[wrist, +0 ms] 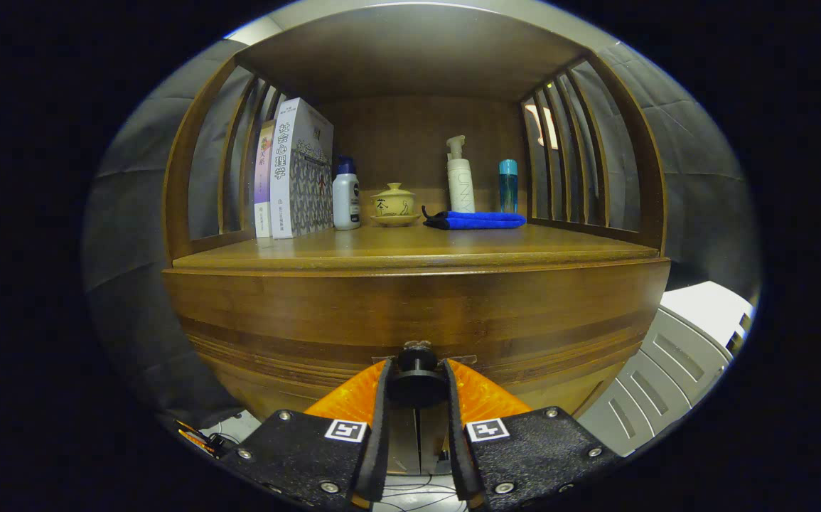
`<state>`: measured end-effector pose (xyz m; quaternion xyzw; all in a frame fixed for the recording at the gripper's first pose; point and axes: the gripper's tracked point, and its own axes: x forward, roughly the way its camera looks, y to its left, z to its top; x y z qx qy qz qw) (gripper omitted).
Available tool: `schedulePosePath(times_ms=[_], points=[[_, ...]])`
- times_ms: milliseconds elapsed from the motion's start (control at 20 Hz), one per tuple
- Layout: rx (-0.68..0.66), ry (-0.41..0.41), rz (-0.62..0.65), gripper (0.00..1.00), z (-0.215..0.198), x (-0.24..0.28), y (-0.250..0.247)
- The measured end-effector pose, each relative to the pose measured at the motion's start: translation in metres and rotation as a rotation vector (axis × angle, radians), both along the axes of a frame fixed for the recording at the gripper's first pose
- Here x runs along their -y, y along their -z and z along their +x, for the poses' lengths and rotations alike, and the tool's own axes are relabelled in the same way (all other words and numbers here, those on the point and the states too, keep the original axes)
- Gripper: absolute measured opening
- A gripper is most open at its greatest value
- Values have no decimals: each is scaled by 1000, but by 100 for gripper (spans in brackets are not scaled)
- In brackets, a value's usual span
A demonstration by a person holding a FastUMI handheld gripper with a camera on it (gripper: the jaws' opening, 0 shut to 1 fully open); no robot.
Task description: Pull open the drawer, take out the items inside it, and place them on the countertop above the cabinet.
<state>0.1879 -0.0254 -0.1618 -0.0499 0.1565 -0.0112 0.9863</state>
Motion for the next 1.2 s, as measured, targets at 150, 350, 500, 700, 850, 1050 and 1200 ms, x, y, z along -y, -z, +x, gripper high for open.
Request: schedulePosePath(times_ms=[150,350,500,700,850,1050,1200], points=[[-2,1,2,37,-13,0,-1],[-4,-5,6,37,-30,0,-2],[-2,-4,1,37,-44,0,-3],[-4,-3,13,37,-65,-2,-5],[-4,-5,7,37,-77,-2,-5],[-3,-5,-3,37,-89,-2,-3],[-4,-9,5,37,-102,-2,-4]])
